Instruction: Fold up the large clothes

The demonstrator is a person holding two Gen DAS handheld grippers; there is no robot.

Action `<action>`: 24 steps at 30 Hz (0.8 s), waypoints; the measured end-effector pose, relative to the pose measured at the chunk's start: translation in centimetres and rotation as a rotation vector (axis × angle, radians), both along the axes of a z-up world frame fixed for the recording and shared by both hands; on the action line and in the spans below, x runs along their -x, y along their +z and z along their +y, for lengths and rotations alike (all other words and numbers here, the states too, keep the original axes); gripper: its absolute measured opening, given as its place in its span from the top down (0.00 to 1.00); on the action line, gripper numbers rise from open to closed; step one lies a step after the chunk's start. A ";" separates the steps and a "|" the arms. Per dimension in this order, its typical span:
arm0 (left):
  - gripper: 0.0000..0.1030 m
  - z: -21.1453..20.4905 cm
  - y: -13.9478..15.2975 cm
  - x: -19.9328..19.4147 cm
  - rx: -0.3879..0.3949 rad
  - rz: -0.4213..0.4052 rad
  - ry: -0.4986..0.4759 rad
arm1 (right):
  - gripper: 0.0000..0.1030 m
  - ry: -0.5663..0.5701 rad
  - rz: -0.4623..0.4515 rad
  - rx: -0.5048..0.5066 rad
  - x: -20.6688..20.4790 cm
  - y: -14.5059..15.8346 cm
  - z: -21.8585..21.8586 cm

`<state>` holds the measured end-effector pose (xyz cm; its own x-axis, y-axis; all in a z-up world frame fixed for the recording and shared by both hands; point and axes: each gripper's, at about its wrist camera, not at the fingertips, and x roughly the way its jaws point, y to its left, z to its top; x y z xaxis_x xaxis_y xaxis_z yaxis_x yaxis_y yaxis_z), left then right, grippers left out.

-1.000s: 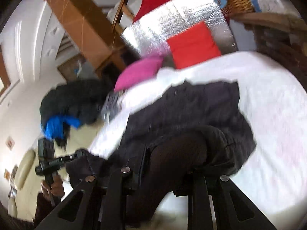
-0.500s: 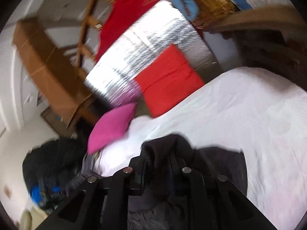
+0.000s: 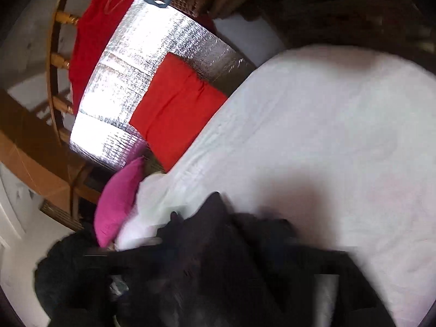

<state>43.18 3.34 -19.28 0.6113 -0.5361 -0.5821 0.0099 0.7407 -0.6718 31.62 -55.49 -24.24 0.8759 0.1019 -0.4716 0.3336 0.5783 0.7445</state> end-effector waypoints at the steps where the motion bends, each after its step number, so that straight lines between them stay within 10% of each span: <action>1: 0.13 0.3 0.9 2.1 -0.006 -0.028 0.011 | 0.06 -0.012 -0.022 0.029 1.3 0.6 0.4; 11: 0.12 -0.7 -4.3 16.4 0.055 0.177 0.014 | 0.06 0.133 -0.014 -0.197 9.9 -0.5 7.8; 24: 0.12 -0.7 -9.0 17.0 0.213 0.323 0.125 | 0.06 0.155 0.072 -0.427 11.1 -7.1 13.2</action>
